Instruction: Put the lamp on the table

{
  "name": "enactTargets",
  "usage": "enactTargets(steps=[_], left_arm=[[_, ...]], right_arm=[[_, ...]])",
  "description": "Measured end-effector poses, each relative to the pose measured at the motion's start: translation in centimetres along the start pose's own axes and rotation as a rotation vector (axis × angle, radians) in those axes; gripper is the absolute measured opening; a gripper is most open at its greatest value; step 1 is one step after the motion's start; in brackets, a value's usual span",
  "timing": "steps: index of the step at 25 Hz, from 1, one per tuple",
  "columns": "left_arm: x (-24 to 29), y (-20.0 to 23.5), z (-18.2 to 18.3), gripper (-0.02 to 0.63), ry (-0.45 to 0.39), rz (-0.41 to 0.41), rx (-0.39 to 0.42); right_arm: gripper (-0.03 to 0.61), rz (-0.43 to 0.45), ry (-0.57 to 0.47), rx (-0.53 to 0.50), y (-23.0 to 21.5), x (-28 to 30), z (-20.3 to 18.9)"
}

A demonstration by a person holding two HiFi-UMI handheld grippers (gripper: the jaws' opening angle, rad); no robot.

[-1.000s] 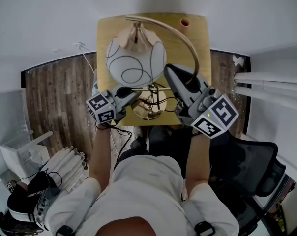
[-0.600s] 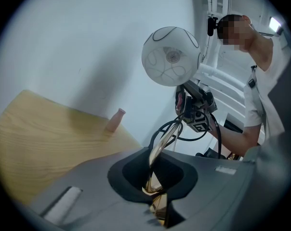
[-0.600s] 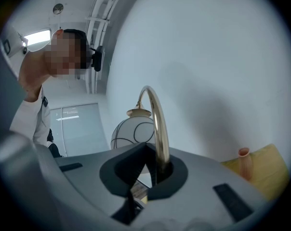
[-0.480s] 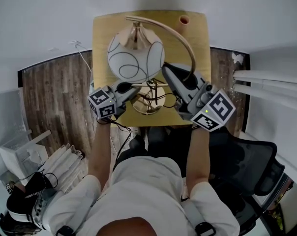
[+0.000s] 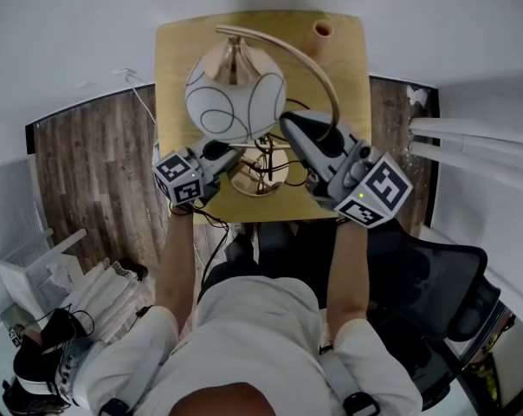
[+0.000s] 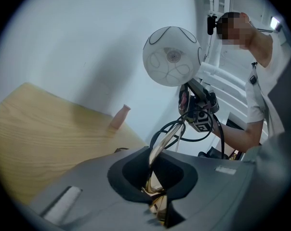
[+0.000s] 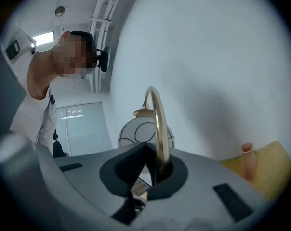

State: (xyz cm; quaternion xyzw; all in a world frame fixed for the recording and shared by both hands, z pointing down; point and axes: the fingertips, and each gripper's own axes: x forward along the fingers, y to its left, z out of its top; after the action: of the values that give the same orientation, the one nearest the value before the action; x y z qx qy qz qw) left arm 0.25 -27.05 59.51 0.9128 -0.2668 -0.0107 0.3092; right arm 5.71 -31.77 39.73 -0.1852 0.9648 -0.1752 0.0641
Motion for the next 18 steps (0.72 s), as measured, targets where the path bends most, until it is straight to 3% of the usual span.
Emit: enactTargets(steps=[18], left_arm=[[0.6, 2.4, -1.0, 0.02, 0.029, 0.008, -0.016]], right_arm=[[-0.003, -0.012, 0.031, 0.015, -2.0, 0.9, -1.7]])
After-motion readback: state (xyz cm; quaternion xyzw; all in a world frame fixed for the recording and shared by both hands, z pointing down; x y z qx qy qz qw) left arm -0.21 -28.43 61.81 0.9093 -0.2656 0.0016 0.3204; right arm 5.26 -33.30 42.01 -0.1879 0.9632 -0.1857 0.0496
